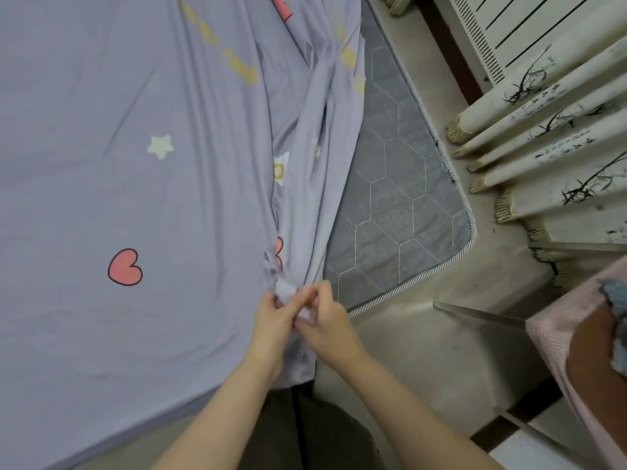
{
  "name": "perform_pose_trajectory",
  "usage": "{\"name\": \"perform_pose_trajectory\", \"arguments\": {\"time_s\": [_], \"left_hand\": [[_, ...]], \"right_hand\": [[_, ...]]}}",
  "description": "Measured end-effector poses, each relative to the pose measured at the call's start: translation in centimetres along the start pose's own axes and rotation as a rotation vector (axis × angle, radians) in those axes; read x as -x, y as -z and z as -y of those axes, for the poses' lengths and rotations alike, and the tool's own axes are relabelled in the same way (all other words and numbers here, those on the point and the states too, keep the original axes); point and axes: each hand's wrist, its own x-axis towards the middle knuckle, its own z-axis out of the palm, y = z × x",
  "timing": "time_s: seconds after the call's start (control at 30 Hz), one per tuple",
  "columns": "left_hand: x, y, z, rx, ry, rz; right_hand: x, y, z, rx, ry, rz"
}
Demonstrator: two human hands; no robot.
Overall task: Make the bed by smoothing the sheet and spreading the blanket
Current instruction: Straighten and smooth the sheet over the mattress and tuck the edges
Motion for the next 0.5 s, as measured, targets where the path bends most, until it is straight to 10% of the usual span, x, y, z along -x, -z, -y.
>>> {"name": "perform_pose_trajectory", "arguments": {"time_s": [0.2, 0.5], "left_hand": [[-1.3, 1.9, -3.1, -0.026, -0.003, 0.047], [1.5, -2.1, -1.6, 0.251, 0.015, 0.061]], "right_hand": [[-2.5, 0.7, 1.9, -0.560, -0.358, -0.235], [-7.6, 6.8, 2.4, -1.207, -0.581, 0.007]]}}
